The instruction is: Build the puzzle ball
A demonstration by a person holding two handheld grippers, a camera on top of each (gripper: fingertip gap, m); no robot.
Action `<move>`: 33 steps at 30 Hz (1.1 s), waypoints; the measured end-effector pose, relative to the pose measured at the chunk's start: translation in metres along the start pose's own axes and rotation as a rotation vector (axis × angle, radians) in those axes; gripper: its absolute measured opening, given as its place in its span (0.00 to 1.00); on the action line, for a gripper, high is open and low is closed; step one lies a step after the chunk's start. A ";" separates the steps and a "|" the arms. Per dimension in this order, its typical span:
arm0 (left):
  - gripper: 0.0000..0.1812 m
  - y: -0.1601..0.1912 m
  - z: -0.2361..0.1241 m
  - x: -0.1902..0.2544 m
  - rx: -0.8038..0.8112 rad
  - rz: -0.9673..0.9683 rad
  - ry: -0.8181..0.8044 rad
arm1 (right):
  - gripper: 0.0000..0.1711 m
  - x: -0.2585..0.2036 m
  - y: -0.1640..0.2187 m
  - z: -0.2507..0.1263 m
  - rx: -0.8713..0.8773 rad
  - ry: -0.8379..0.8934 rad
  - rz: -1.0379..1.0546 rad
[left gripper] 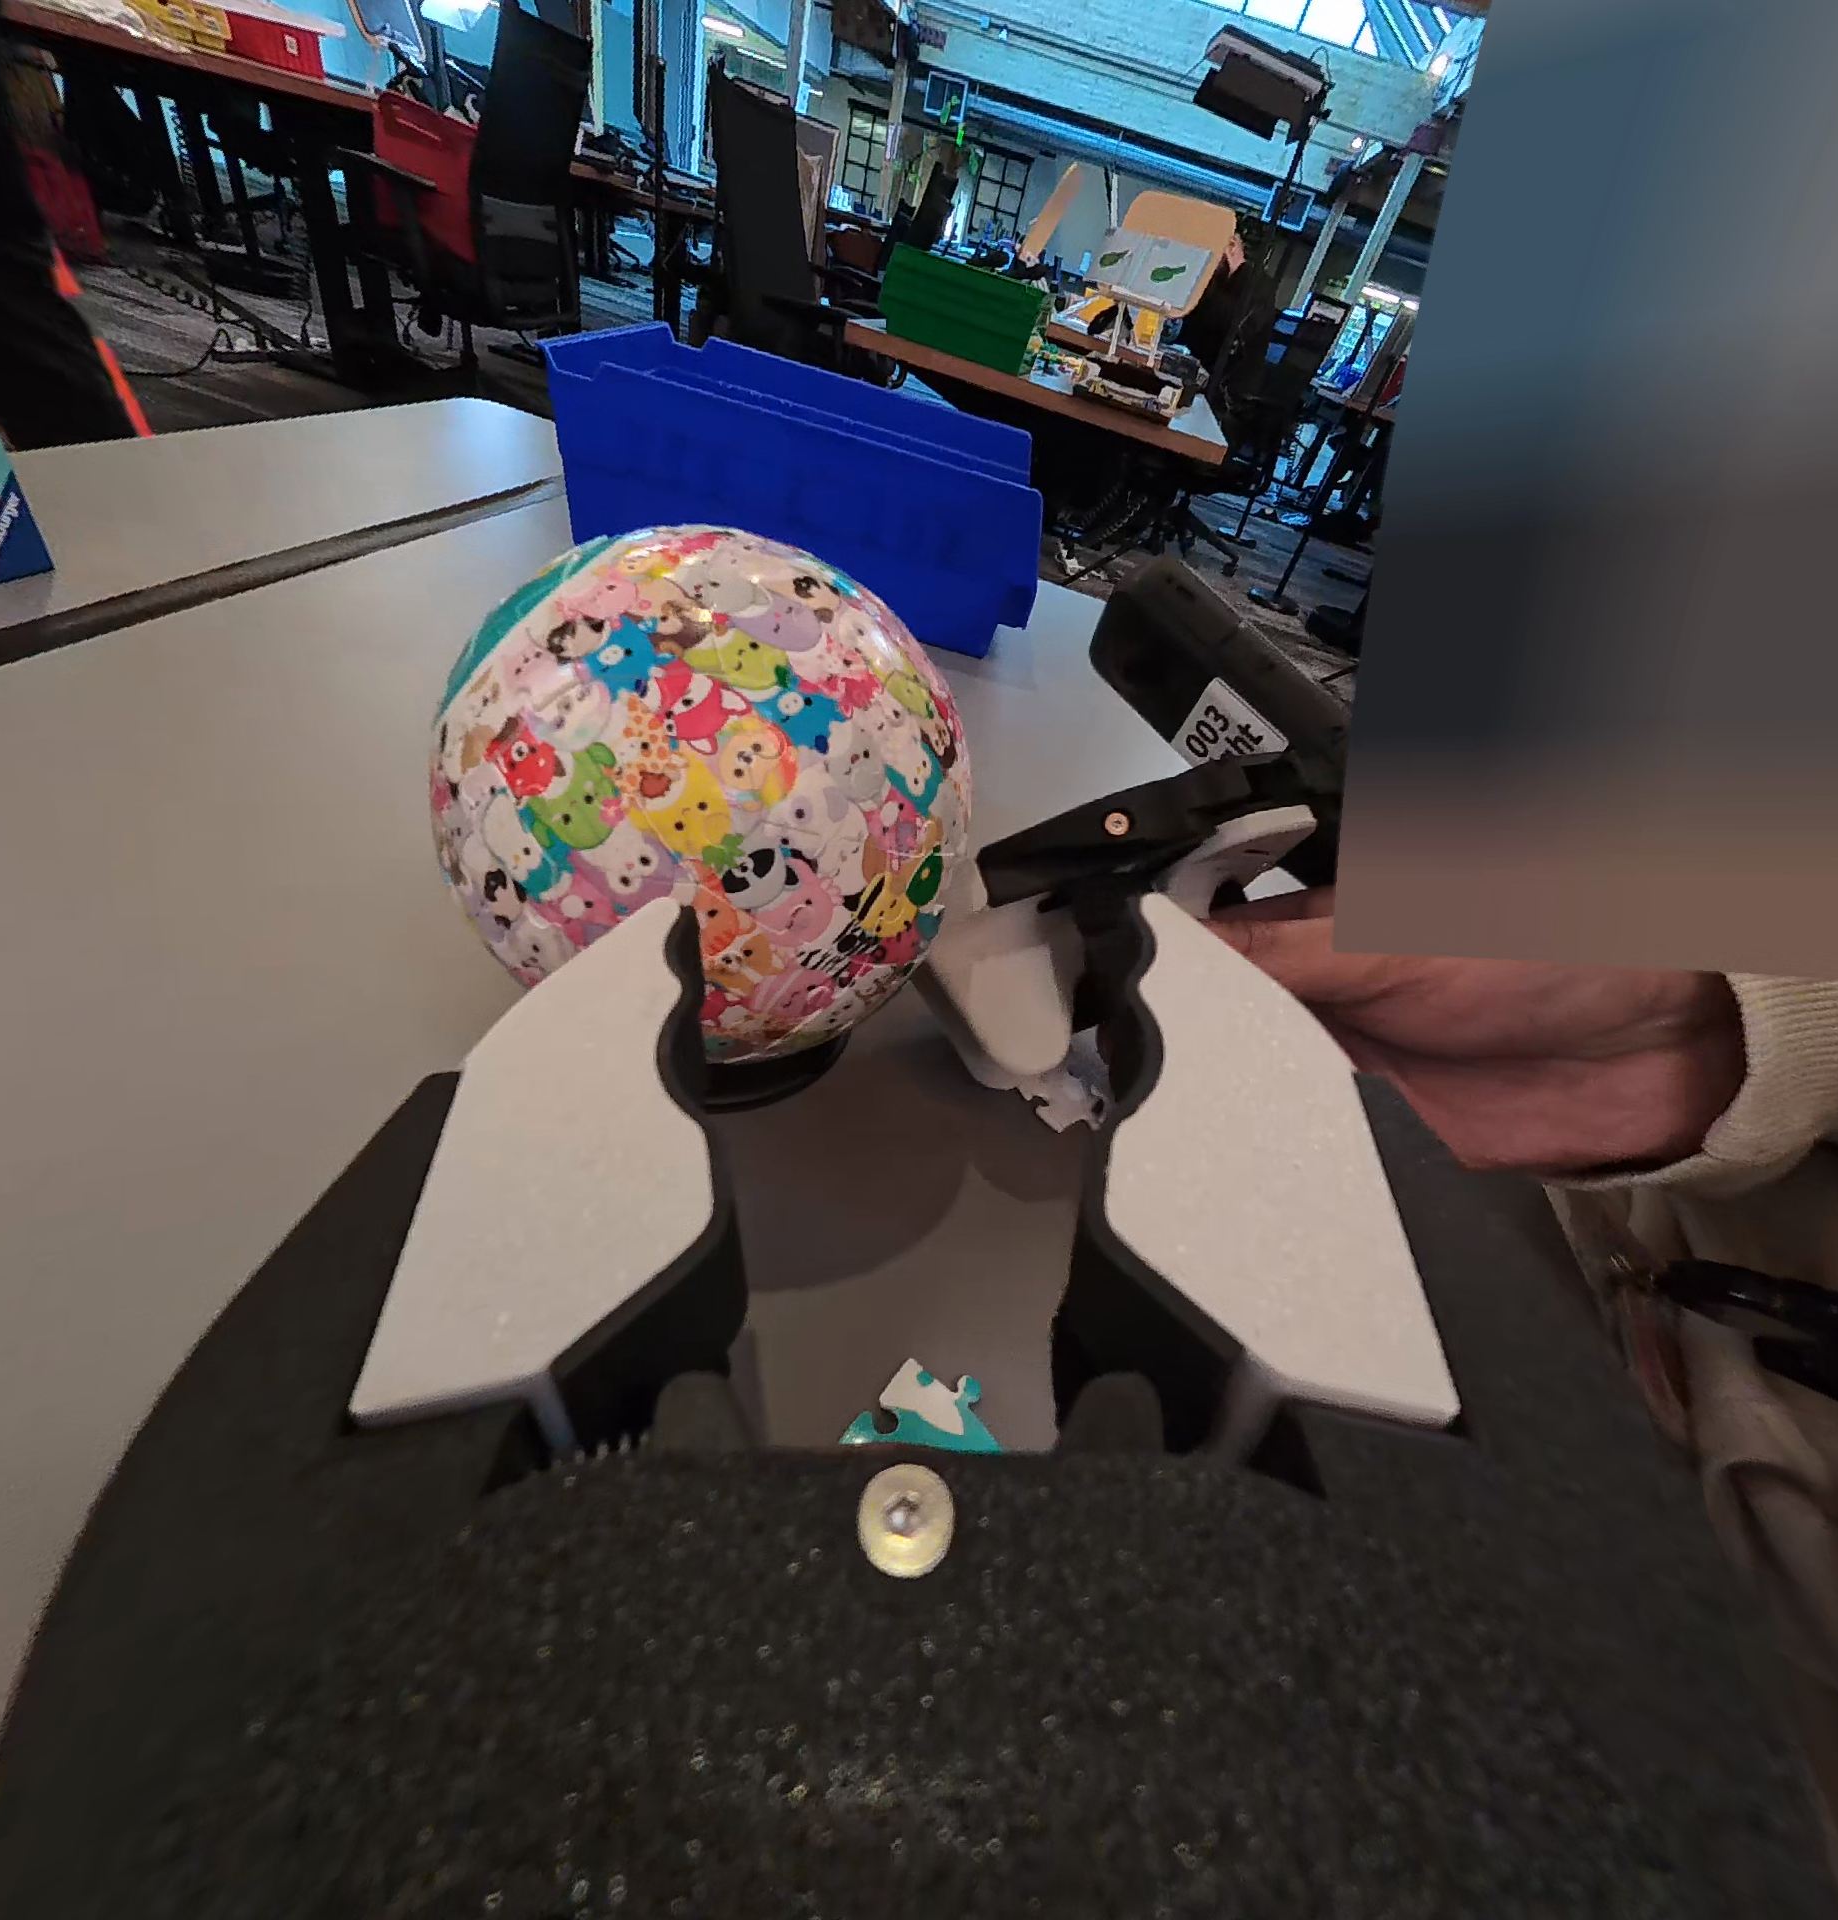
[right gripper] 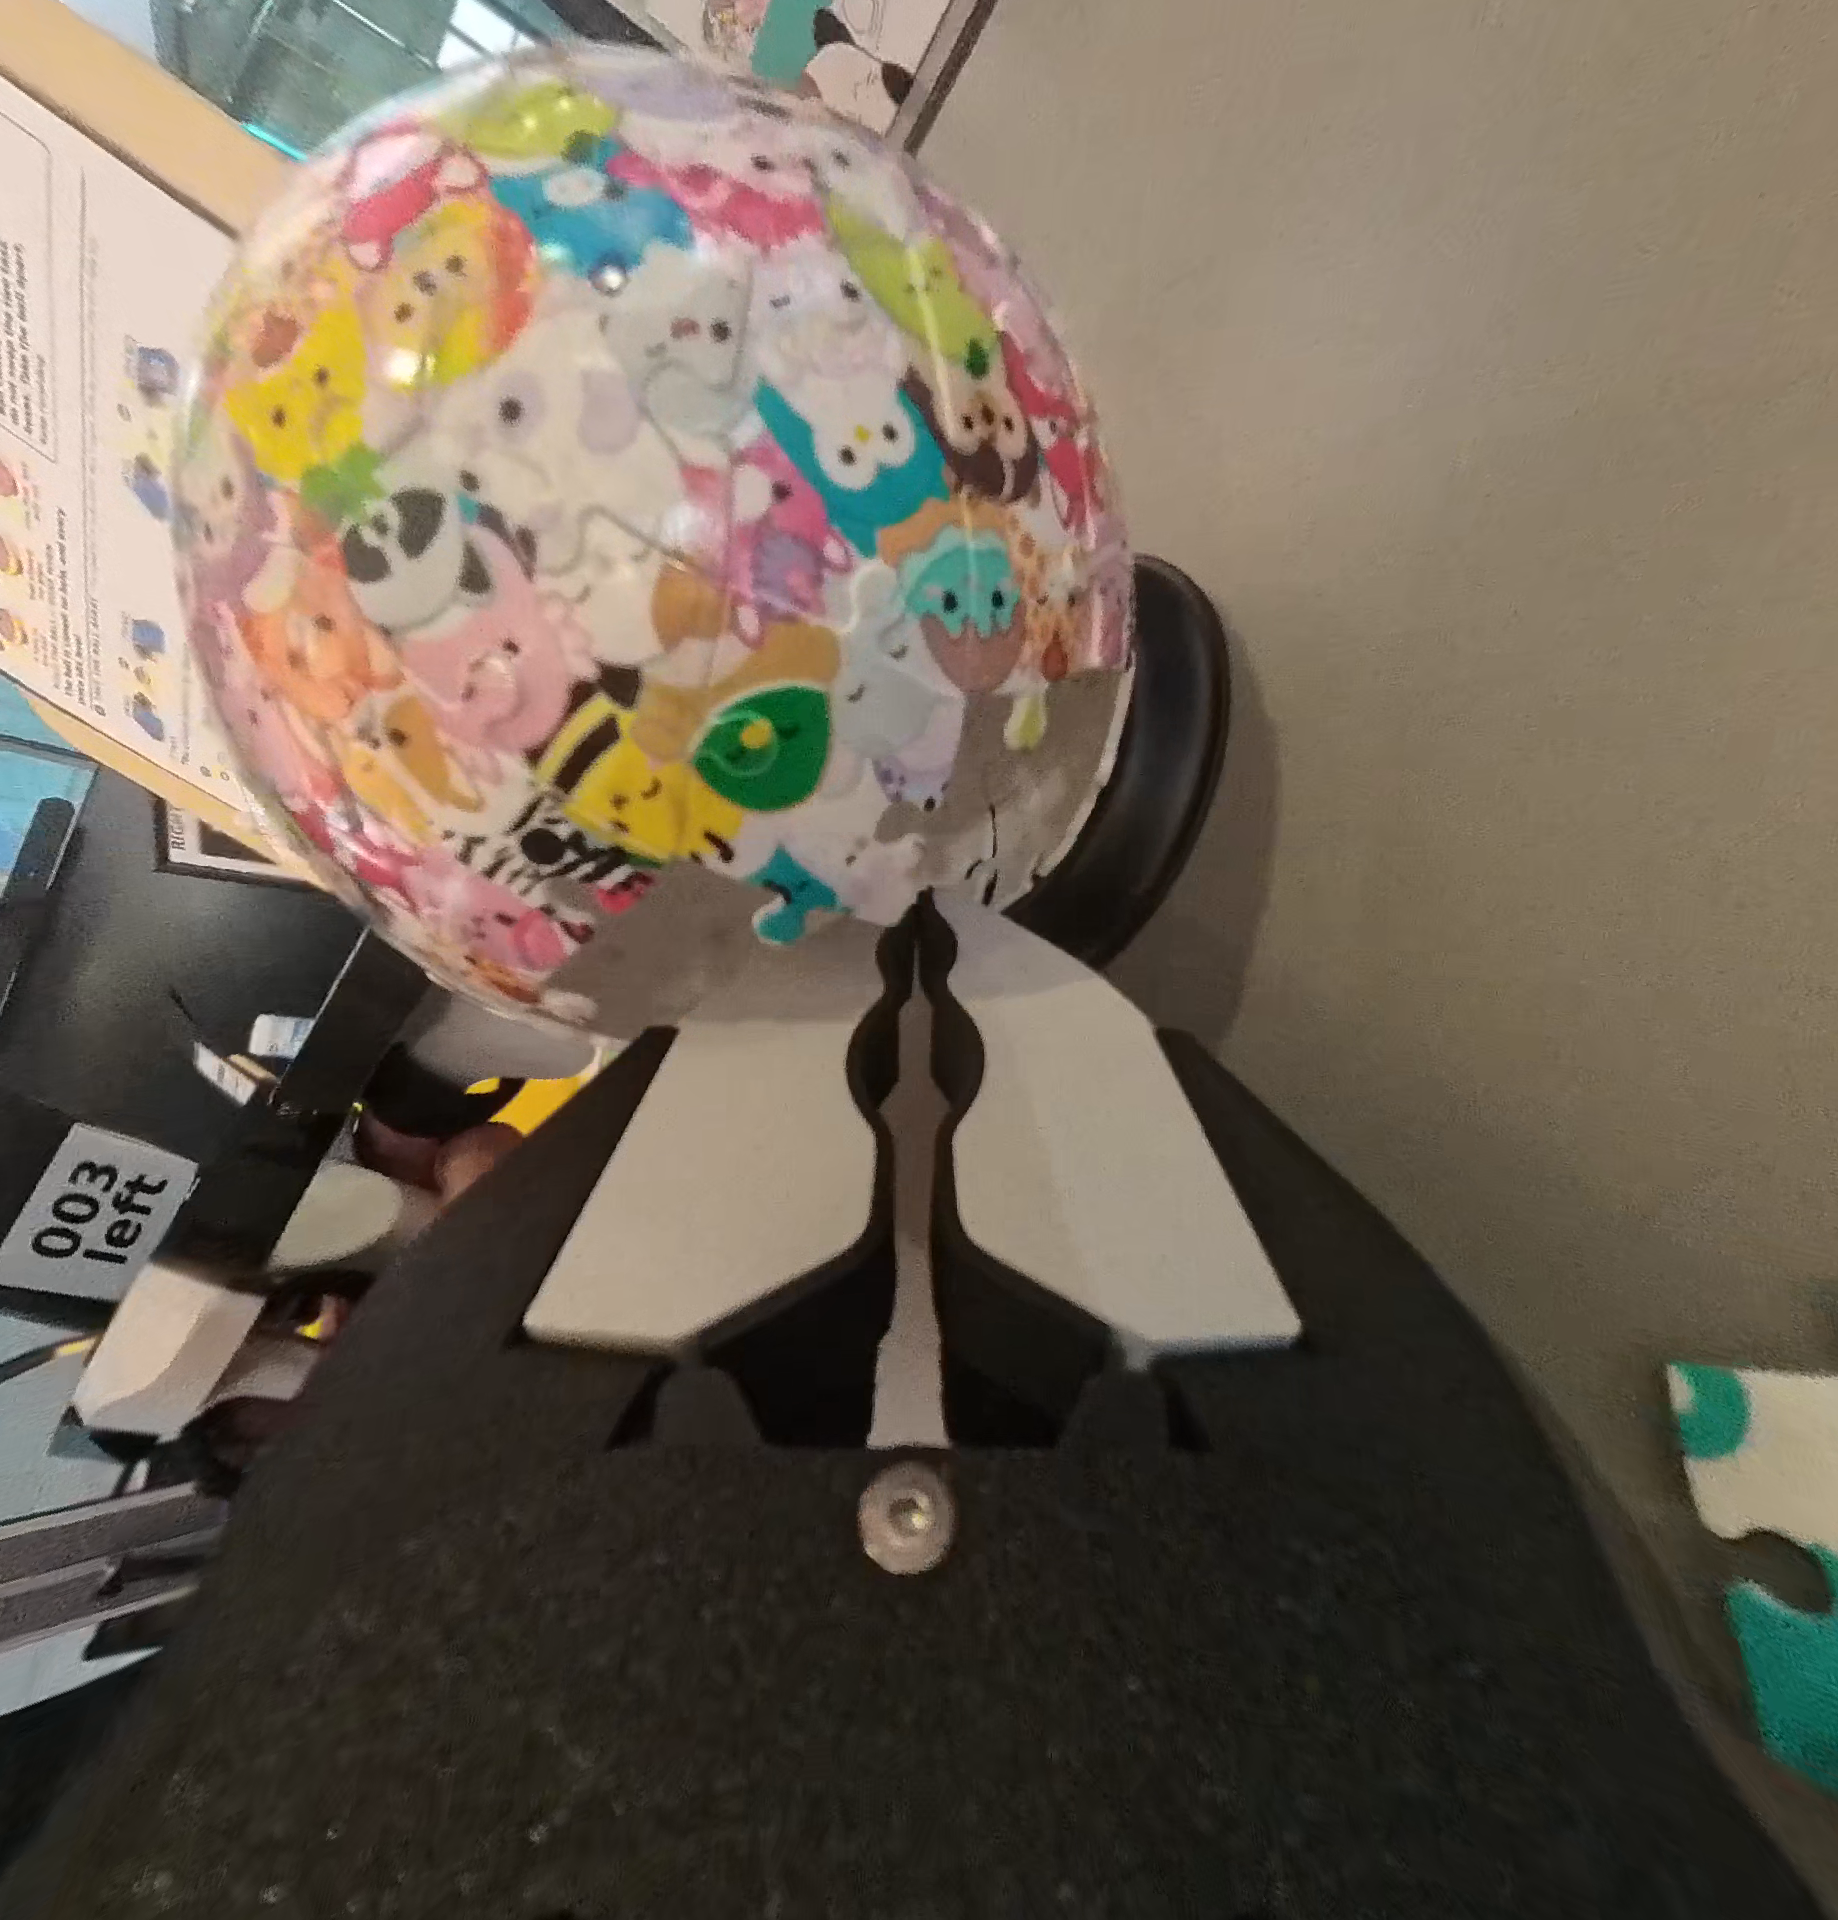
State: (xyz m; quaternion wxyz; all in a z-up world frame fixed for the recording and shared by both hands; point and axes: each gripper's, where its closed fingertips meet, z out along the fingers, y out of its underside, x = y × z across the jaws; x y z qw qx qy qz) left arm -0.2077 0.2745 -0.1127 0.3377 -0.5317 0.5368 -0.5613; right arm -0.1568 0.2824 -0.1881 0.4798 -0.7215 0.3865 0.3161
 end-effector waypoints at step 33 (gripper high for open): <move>0.42 -0.008 -0.007 0.001 0.023 0.002 -0.005 | 0.00 0.006 0.003 0.008 -0.150 0.212 -0.488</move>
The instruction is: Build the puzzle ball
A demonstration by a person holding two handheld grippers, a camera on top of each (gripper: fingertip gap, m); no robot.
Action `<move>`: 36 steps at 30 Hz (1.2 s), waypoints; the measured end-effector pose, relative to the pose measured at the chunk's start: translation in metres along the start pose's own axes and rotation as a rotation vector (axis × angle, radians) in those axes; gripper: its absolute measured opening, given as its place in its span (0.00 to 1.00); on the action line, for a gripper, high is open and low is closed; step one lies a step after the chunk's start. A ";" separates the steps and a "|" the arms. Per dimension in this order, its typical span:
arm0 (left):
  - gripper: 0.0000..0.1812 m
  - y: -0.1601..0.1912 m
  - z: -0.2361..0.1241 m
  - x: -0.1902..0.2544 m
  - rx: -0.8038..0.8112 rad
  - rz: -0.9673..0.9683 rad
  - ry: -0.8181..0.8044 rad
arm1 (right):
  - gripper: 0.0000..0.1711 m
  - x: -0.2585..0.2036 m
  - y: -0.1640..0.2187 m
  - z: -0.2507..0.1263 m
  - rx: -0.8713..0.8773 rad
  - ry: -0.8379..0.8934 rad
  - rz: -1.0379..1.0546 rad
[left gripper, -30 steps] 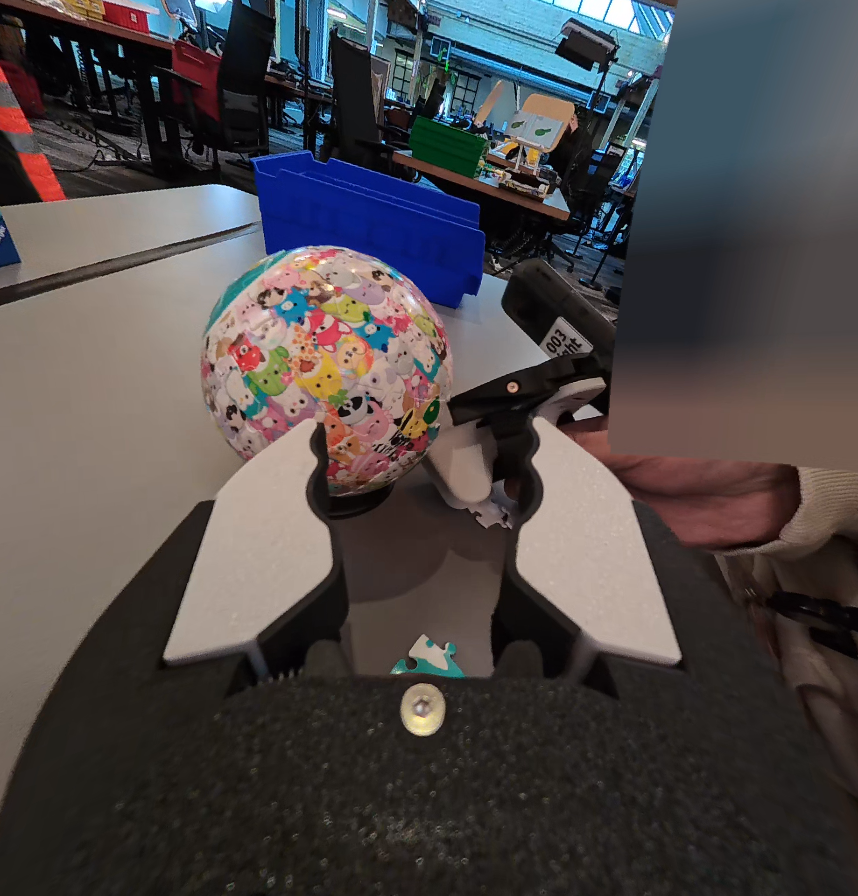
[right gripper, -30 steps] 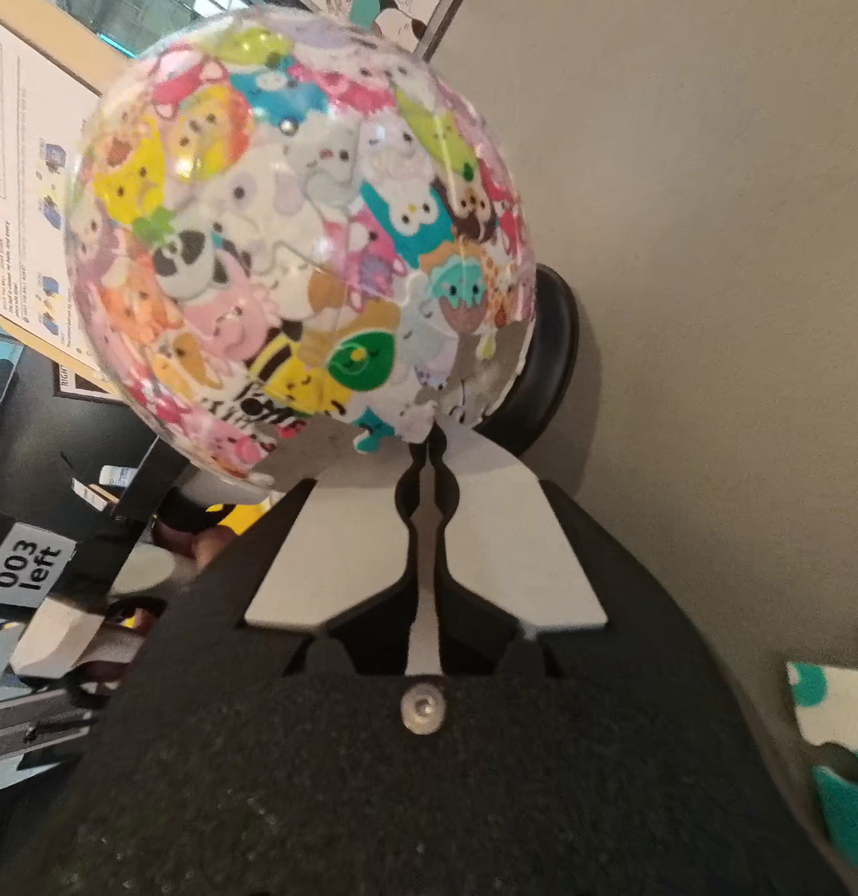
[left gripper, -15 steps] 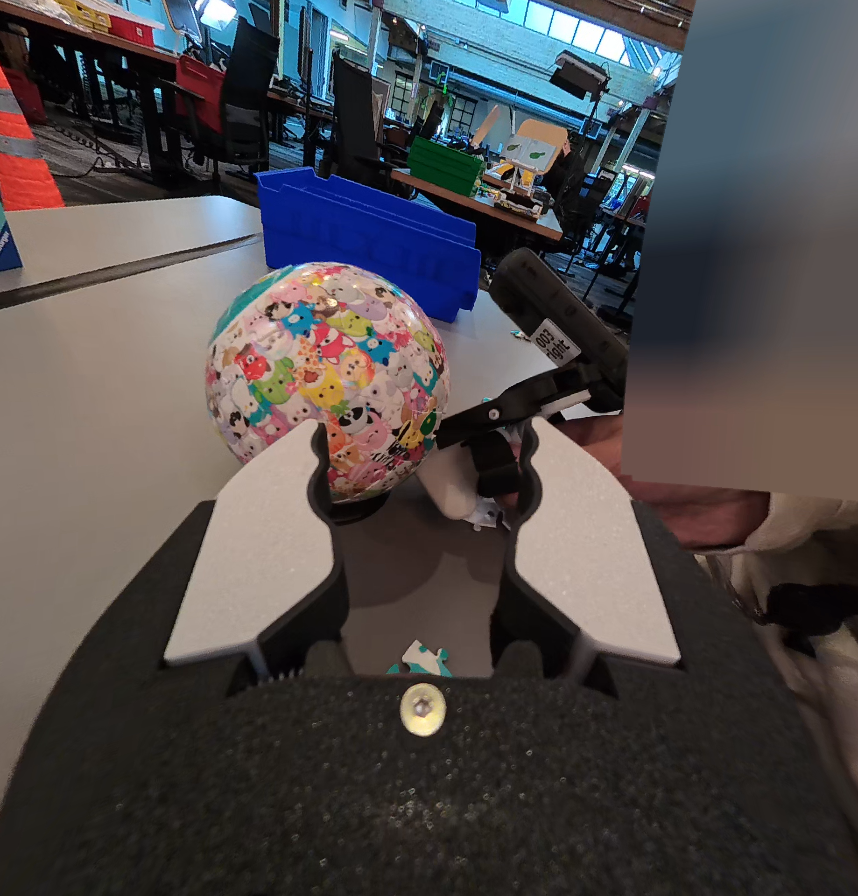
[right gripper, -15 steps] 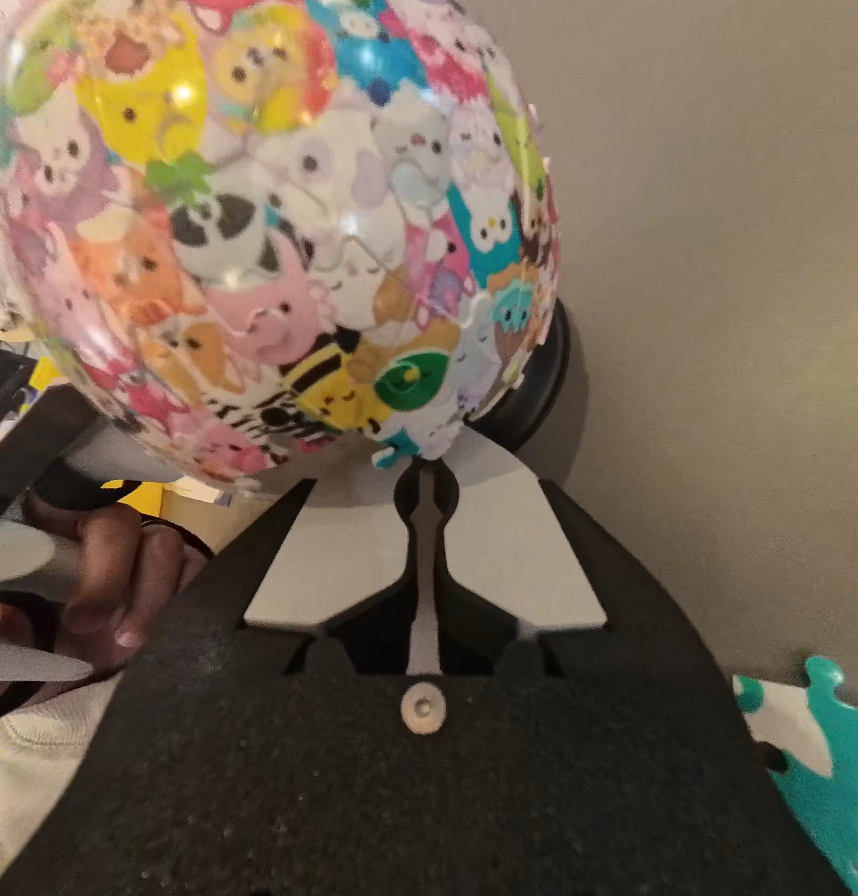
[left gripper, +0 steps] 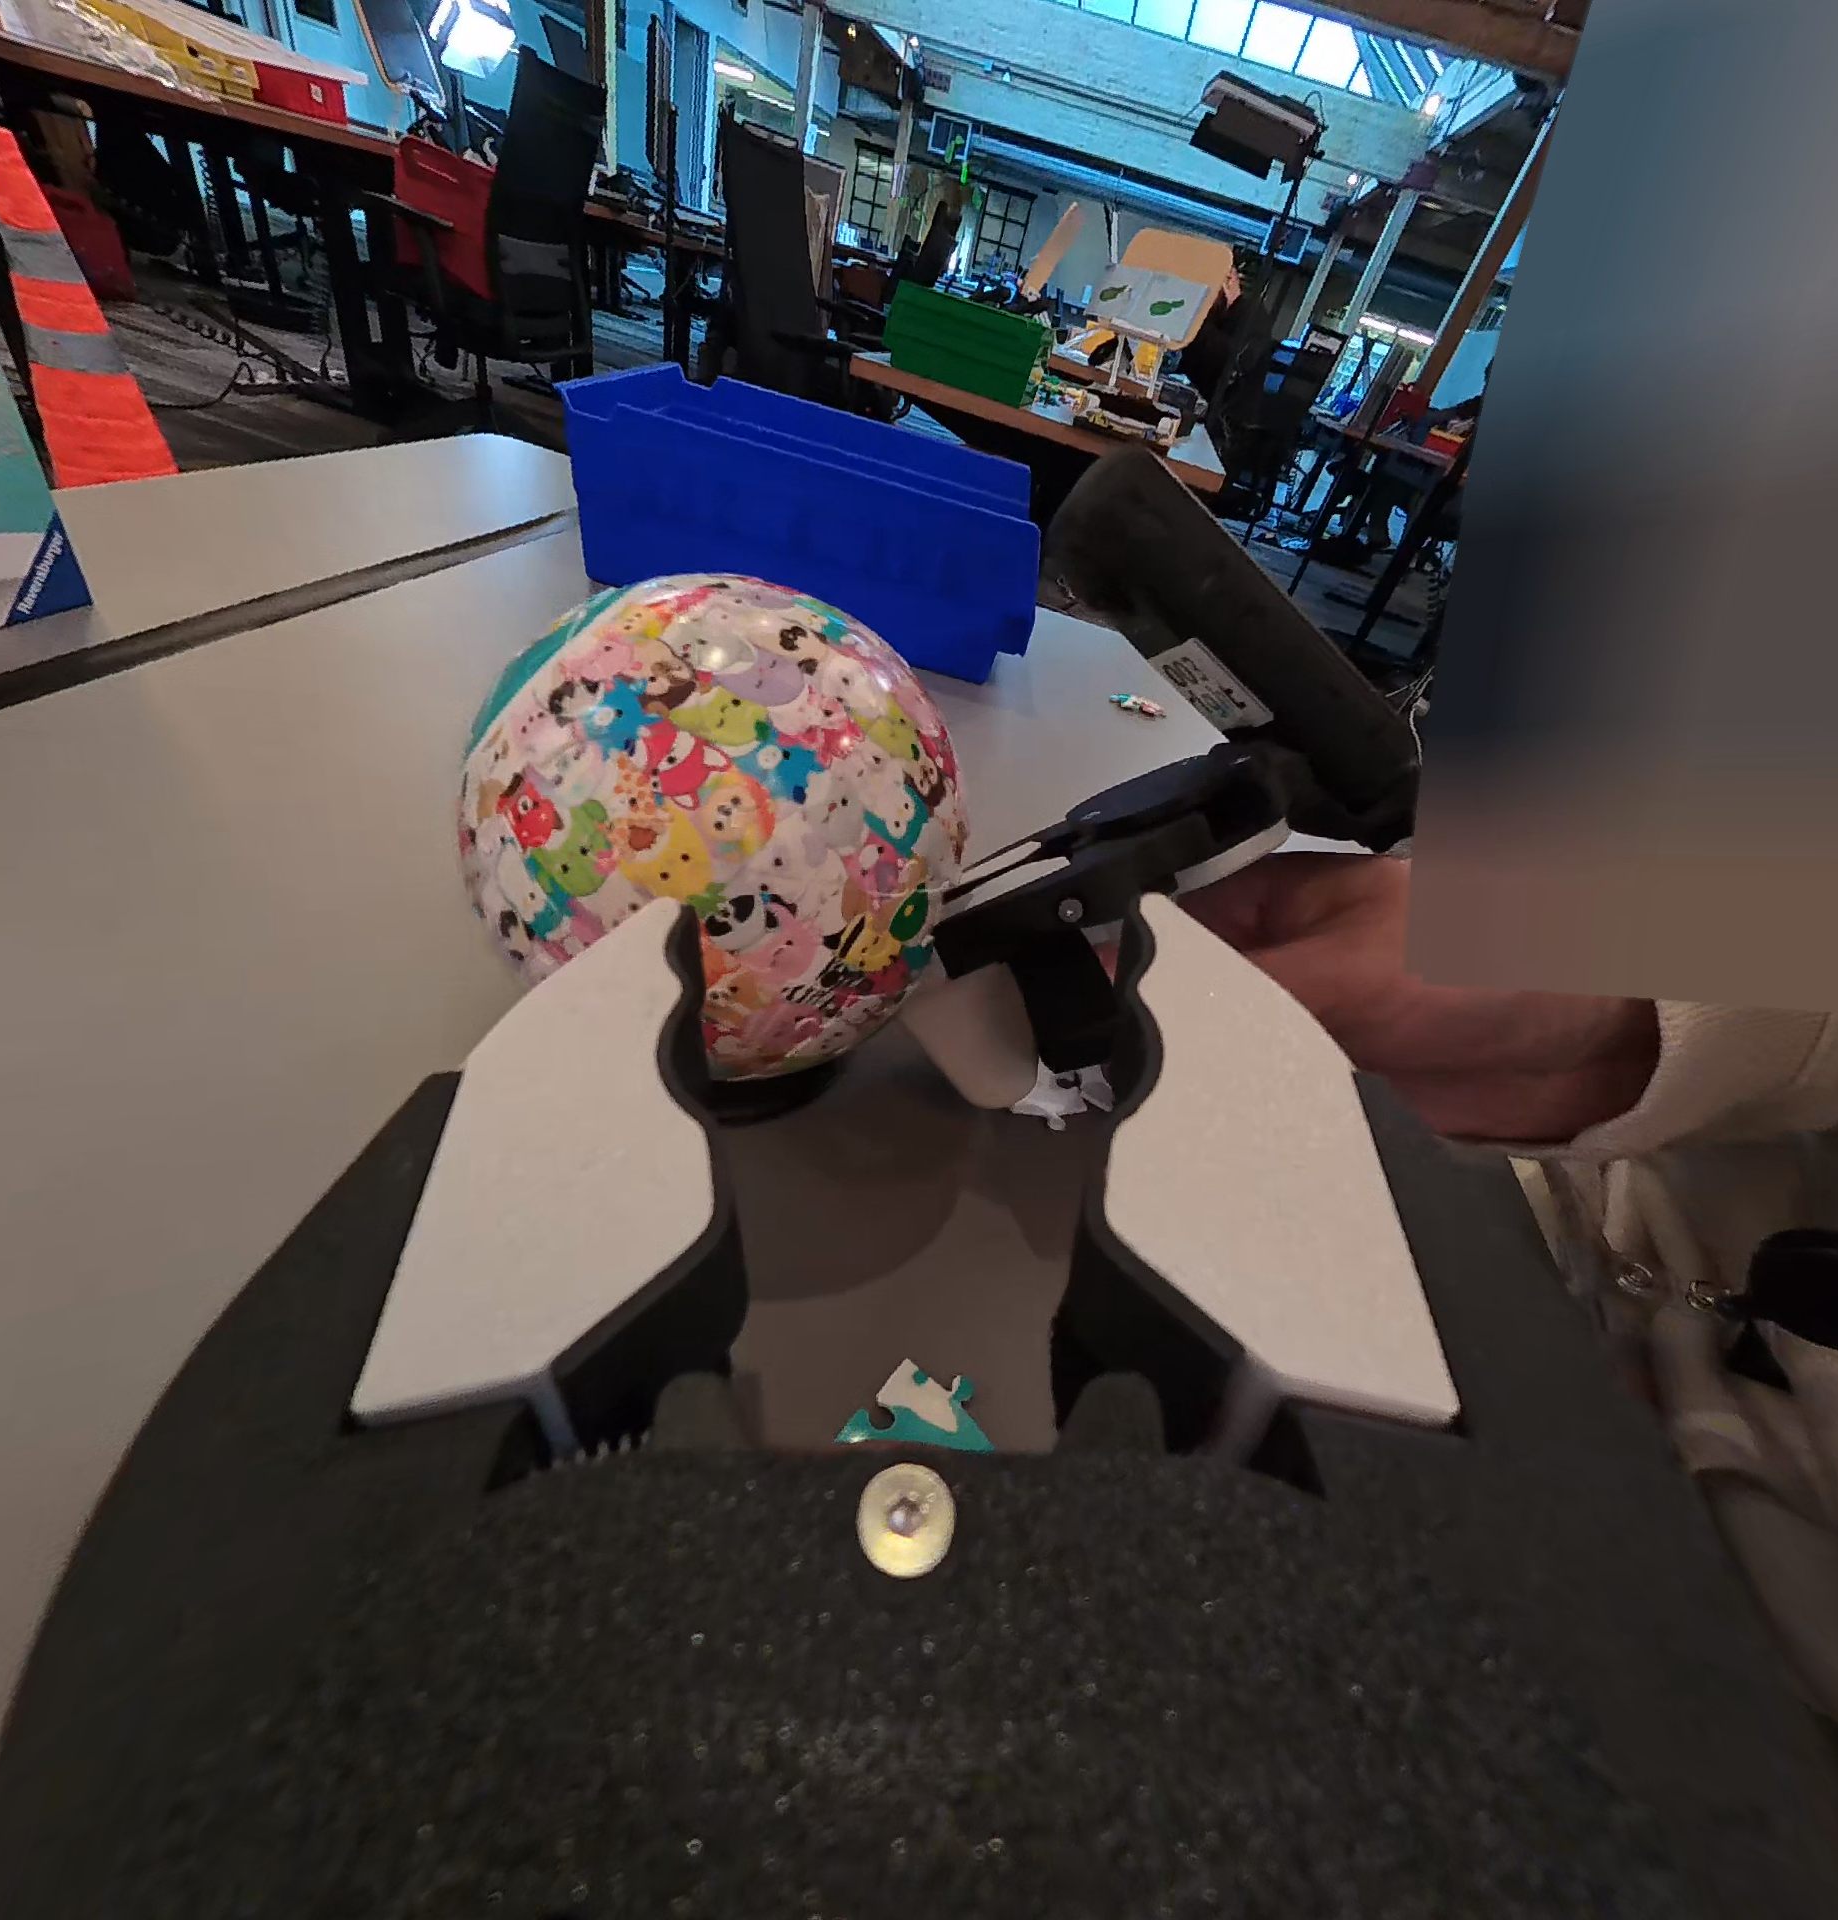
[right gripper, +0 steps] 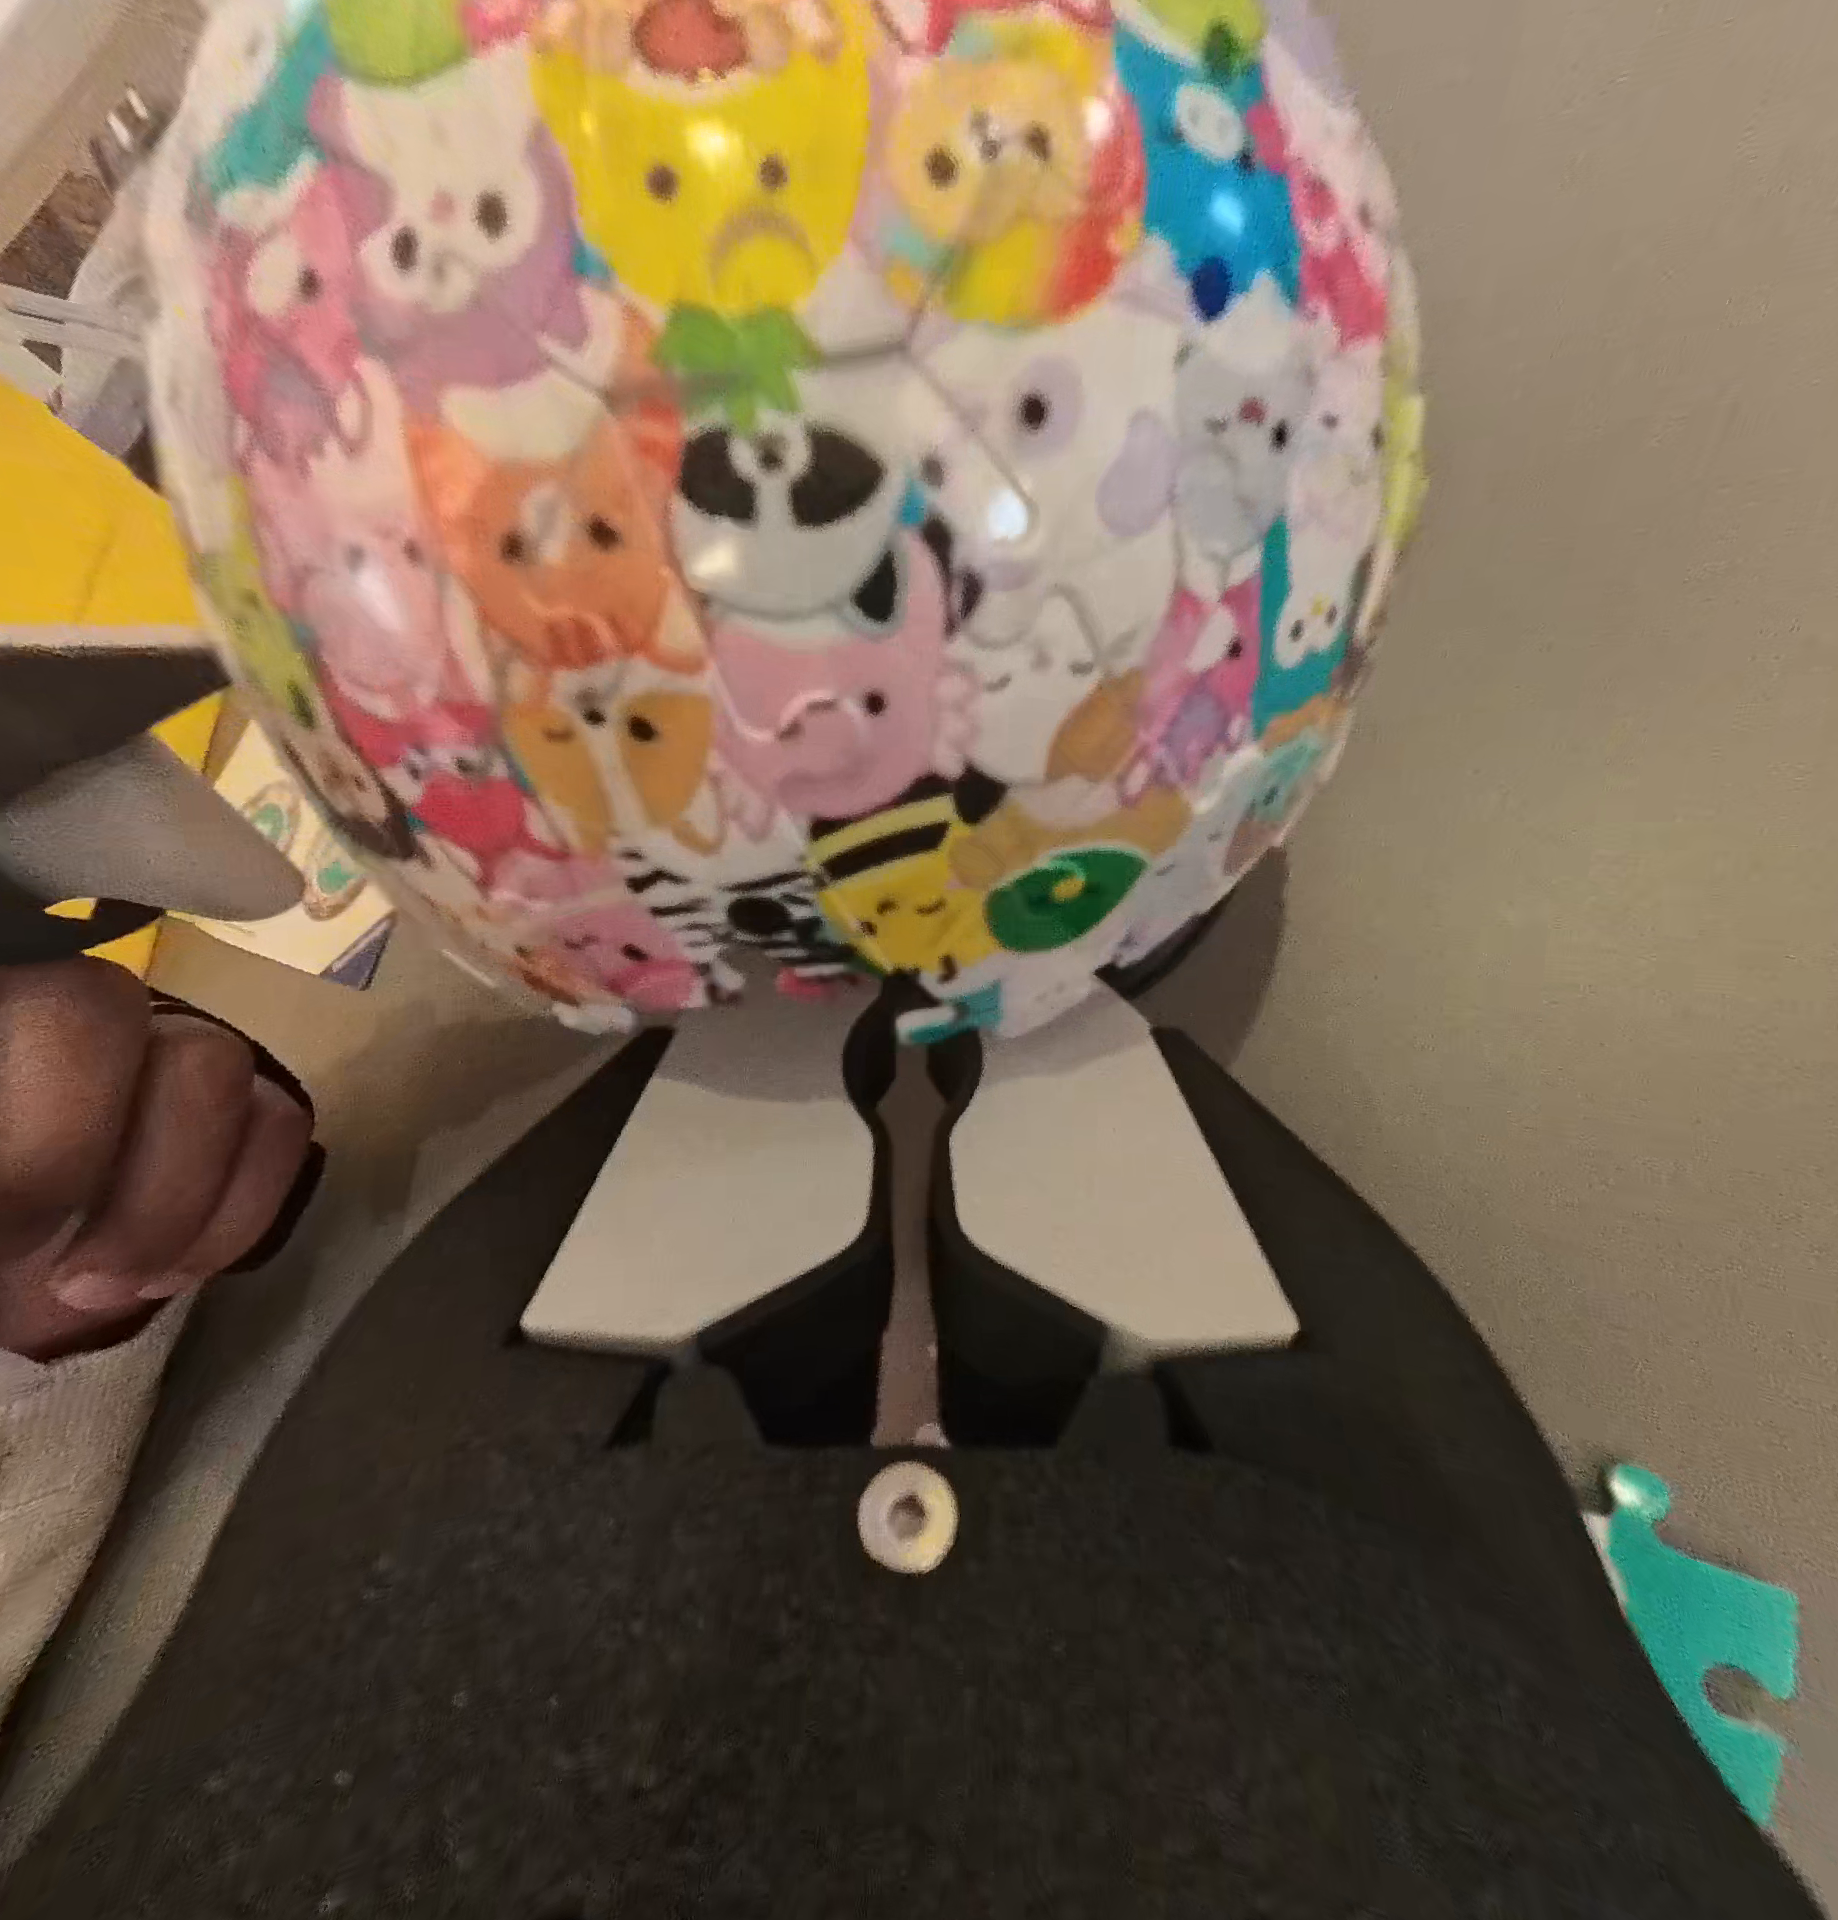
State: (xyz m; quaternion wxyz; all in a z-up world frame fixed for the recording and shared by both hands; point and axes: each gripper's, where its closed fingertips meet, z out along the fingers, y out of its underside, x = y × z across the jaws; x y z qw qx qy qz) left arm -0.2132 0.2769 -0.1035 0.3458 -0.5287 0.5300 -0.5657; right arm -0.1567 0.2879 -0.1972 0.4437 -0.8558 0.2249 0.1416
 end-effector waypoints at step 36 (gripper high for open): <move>0.42 0.004 0.002 0.001 -0.015 -0.009 0.006 | 0.00 -0.003 0.005 0.010 -0.074 -0.079 -0.013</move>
